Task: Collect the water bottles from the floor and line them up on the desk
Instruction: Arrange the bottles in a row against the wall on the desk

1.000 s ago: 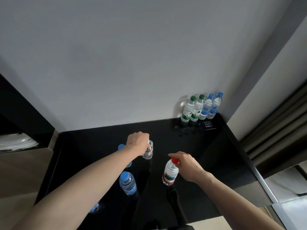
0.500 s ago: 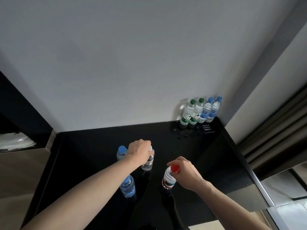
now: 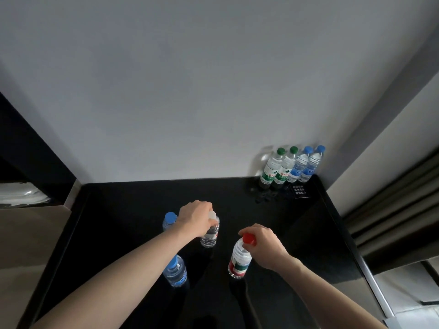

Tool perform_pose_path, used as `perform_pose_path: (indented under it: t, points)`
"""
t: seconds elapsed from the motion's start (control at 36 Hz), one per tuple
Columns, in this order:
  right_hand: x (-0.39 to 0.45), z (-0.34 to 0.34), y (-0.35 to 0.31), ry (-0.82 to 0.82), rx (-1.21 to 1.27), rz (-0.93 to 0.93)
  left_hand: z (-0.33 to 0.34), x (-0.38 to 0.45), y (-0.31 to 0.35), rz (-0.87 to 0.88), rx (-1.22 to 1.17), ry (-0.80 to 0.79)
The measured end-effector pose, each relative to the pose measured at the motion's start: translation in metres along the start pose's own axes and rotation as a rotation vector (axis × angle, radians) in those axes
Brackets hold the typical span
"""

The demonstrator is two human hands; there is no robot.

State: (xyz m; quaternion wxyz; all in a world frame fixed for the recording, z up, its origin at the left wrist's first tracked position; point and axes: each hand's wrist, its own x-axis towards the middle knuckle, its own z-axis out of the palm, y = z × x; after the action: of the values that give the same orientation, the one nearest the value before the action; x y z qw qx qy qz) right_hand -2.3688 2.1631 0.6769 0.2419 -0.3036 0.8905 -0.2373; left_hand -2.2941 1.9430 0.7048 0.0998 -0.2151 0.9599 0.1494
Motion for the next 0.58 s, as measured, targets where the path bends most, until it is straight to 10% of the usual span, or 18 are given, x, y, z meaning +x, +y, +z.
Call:
perform_pose_path:
  t: [0.58]
  points:
    - [0.089, -0.077, 0.022, -0.113, -0.036, -0.183, -0.003, 0.025, 0.018, -0.222, -0.039, 0.061]
